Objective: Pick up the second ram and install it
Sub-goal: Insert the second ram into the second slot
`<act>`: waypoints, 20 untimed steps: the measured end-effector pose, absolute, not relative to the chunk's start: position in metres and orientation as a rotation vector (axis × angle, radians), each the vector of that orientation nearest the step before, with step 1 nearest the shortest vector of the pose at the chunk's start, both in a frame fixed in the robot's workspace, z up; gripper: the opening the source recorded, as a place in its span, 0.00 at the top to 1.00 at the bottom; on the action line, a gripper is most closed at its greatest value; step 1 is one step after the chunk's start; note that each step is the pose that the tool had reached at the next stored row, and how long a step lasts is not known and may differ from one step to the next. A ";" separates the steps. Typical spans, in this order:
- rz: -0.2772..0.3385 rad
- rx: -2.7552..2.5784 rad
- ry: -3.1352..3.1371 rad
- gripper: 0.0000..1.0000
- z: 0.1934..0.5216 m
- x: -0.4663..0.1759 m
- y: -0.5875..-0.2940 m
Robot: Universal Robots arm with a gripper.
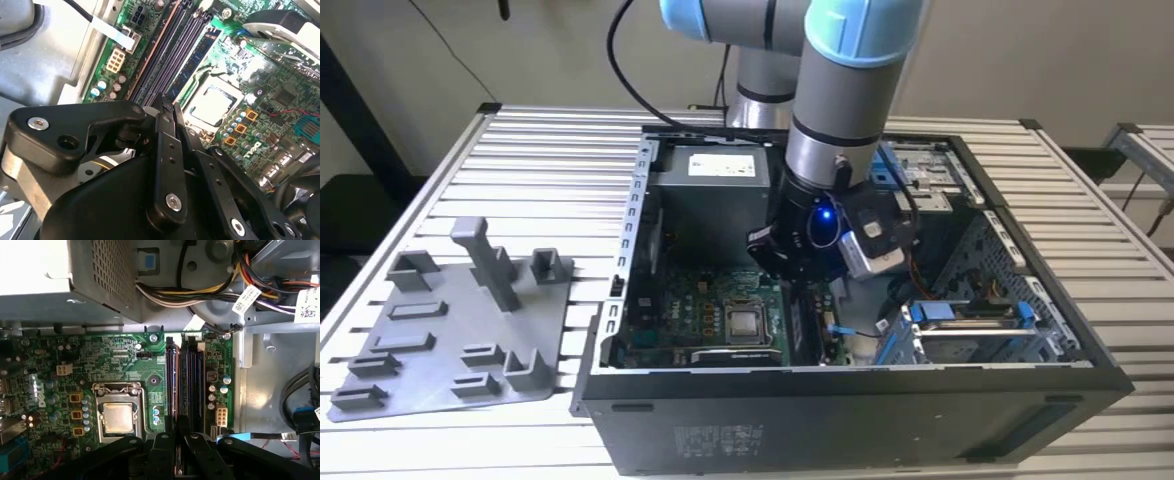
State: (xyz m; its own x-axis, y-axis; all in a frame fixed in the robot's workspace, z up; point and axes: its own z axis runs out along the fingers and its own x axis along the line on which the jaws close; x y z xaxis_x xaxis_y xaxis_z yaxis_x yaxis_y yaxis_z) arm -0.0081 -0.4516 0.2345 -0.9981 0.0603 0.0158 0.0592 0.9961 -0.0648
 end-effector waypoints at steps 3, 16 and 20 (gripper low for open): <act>0.100 -0.117 -3.120 0.86 0.234 -0.008 -0.453; 0.101 -0.123 -3.118 0.86 0.229 -0.007 -0.454; 0.101 -0.117 -3.118 0.86 0.229 -0.007 -0.455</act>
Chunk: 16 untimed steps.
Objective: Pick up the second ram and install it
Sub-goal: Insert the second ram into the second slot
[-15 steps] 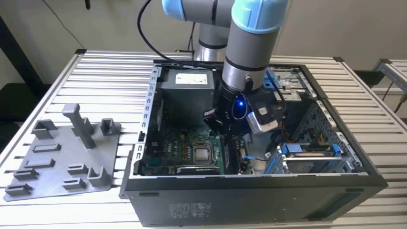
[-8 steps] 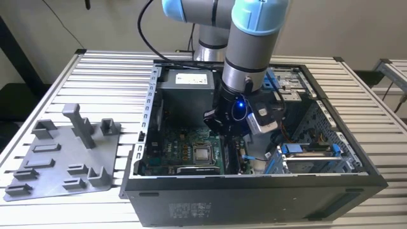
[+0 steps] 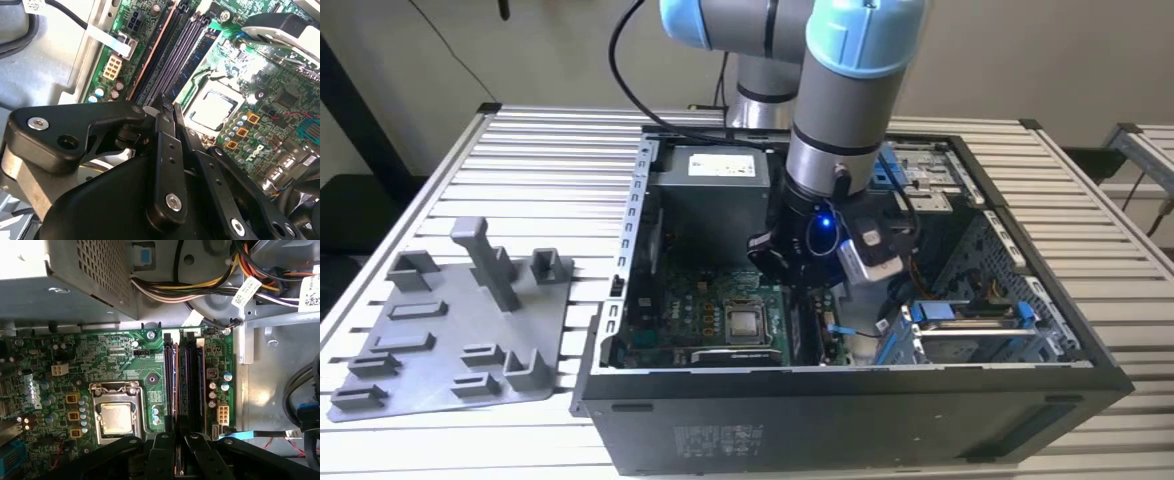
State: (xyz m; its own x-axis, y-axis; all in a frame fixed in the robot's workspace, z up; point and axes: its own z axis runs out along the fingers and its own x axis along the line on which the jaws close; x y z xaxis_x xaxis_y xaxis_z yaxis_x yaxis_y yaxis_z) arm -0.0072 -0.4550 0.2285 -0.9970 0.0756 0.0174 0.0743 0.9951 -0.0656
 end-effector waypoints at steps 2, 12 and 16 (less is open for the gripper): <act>0.101 -0.117 -3.118 0.86 0.228 -0.007 -0.456; 0.101 -0.117 -3.118 0.86 0.224 -0.006 -0.457; 0.101 -0.117 -3.118 0.86 0.223 -0.006 -0.457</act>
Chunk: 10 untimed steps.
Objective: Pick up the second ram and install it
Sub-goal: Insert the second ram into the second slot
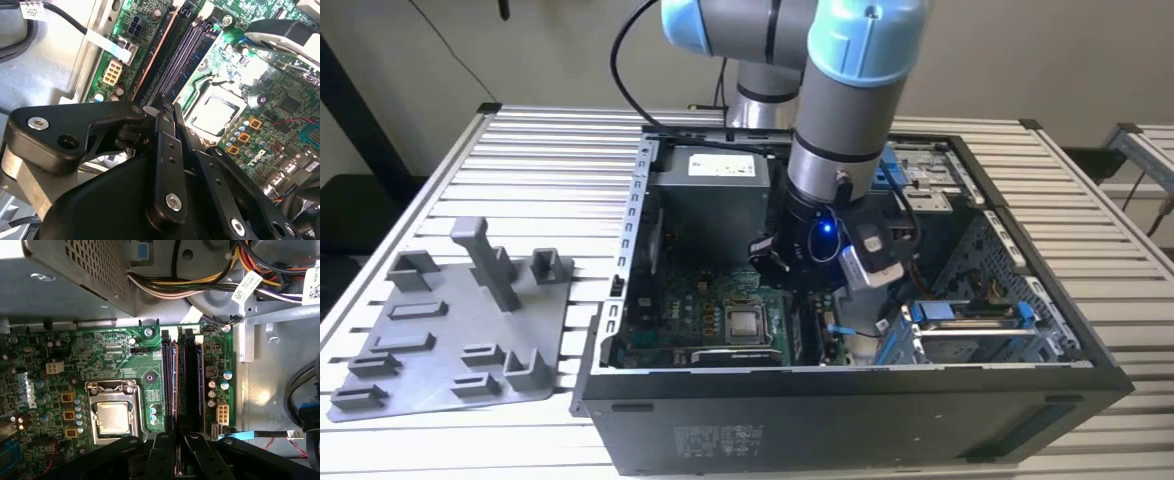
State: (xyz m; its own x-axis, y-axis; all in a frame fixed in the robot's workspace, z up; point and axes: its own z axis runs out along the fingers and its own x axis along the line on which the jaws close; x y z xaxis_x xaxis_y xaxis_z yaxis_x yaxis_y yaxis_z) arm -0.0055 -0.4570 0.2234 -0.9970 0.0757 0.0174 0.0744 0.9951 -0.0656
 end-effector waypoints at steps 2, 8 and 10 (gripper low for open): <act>0.101 -0.117 -3.118 0.86 0.223 -0.006 -0.457; 0.101 -0.117 -3.118 0.86 0.222 -0.006 -0.459; 0.101 -0.117 -3.118 0.86 0.221 -0.006 -0.459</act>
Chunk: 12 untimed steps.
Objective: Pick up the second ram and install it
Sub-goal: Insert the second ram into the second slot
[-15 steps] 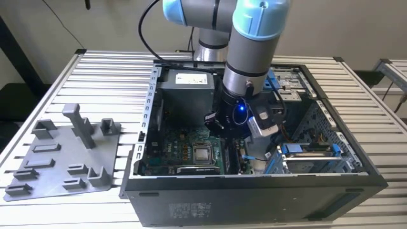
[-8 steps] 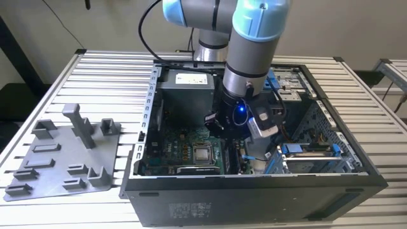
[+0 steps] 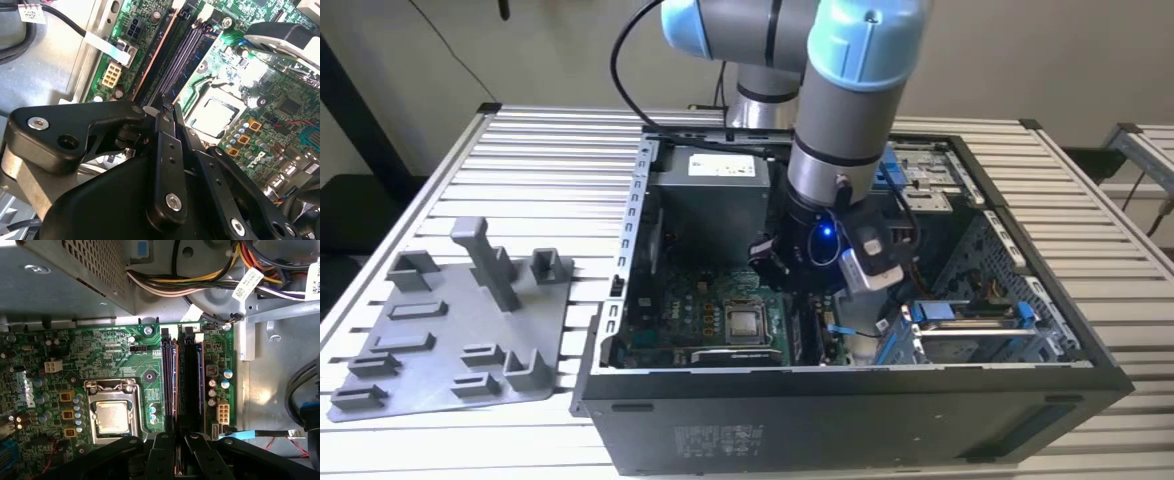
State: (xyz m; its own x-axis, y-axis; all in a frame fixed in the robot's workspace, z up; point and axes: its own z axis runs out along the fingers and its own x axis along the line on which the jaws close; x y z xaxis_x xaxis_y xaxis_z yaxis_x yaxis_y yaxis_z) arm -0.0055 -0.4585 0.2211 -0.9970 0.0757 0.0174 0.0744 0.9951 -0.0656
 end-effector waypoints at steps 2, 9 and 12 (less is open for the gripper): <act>0.101 -0.117 -3.118 0.86 0.220 -0.006 -0.459; 0.101 -0.117 -3.118 0.86 0.220 -0.006 -0.459; 0.101 -0.117 -3.118 0.86 0.220 -0.006 -0.459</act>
